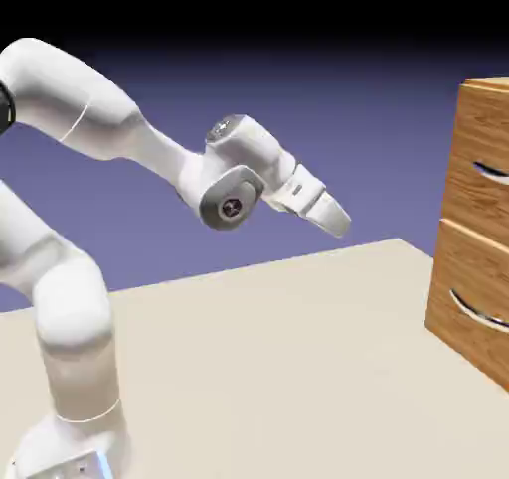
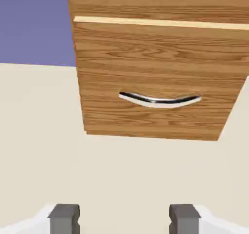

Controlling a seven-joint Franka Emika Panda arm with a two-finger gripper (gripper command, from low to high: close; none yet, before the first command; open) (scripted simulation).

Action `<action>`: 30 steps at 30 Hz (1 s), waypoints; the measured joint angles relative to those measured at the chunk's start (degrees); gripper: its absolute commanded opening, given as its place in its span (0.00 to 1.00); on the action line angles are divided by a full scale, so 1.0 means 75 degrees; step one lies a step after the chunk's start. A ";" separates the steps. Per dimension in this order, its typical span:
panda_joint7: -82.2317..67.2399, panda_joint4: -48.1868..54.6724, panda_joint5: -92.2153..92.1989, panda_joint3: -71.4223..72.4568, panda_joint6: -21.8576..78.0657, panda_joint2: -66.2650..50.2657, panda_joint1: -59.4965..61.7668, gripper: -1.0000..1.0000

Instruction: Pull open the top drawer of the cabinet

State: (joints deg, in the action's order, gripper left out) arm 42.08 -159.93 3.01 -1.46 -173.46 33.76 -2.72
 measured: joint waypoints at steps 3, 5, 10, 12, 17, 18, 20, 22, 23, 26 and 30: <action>-0.0124 0.0357 0.0997 -0.0484 0.0180 0.0366 -0.0675 0.50; -0.0207 0.0594 0.1661 -0.0806 0.0300 0.0611 -0.1126 0.50; -0.0414 0.1189 0.3322 -0.1612 0.0599 0.1221 -0.2251 0.50; -0.0496 0.1427 0.3987 -0.1934 0.0719 0.1466 -0.2701 0.50; -0.0703 0.2021 0.5648 -0.2740 0.1019 0.2076 -0.3827 0.50; -0.0744 0.2140 0.5980 -0.2902 0.1079 0.2199 -0.4052 0.50; -0.0827 0.2378 0.6645 -0.3224 0.1199 0.2443 -0.4502 0.50; -0.0910 0.2616 0.7309 -0.3546 0.1319 0.2687 -0.4953 0.50; -0.0951 0.2735 0.7641 -0.3708 0.1379 0.2809 -0.5178 0.50; -0.1075 0.3091 0.8638 -0.4191 0.1559 0.3176 -0.5853 0.50; -0.1241 0.3567 0.9967 -0.4836 0.1798 0.3664 -0.6754 0.50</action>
State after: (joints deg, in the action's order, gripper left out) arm 32.78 -133.17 77.76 -37.73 -159.98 61.25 -53.38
